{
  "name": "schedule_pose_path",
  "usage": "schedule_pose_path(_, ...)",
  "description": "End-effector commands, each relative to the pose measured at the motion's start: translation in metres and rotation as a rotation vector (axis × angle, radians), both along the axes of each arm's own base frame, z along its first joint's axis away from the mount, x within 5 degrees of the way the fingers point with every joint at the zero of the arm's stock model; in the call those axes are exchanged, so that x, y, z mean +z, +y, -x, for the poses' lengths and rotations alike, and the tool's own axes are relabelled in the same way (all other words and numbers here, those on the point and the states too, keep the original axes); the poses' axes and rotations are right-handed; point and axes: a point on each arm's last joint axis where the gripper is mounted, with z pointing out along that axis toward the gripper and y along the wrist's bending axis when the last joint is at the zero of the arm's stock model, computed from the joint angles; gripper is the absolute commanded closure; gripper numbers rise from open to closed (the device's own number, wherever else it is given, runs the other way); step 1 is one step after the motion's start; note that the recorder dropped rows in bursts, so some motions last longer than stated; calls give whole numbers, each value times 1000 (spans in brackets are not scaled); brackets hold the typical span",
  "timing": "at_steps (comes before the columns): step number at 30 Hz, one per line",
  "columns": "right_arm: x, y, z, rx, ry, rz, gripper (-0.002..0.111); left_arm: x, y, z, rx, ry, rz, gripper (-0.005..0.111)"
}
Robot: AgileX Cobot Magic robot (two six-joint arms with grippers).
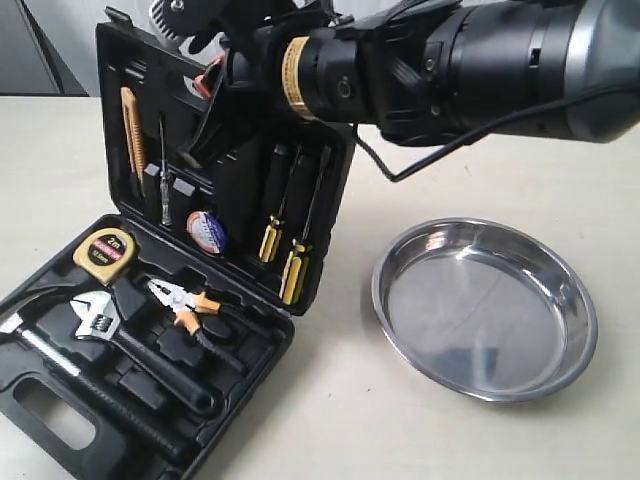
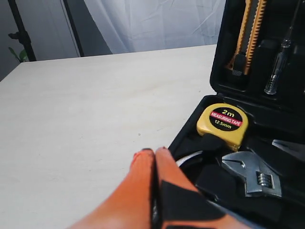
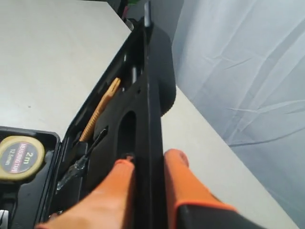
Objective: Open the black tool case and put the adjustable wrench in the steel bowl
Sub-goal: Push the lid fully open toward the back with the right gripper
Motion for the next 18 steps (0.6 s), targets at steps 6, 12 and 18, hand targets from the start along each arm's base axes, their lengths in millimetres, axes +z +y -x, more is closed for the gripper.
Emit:
schedule_pose_path(6, -3, -56, -52, -199, 66, -81, 109, 2, 0, 0, 2, -11, 4, 107)
schedule_pose_path(12, -40, -54, -72, -186, 103, 1, 109, 2, 0, 0, 2, -11, 4, 107)
schedule_pose_path(18, -53, -53, -84, -248, 108, 40, 97, 2, 0, 0, 2, -11, 4, 107)
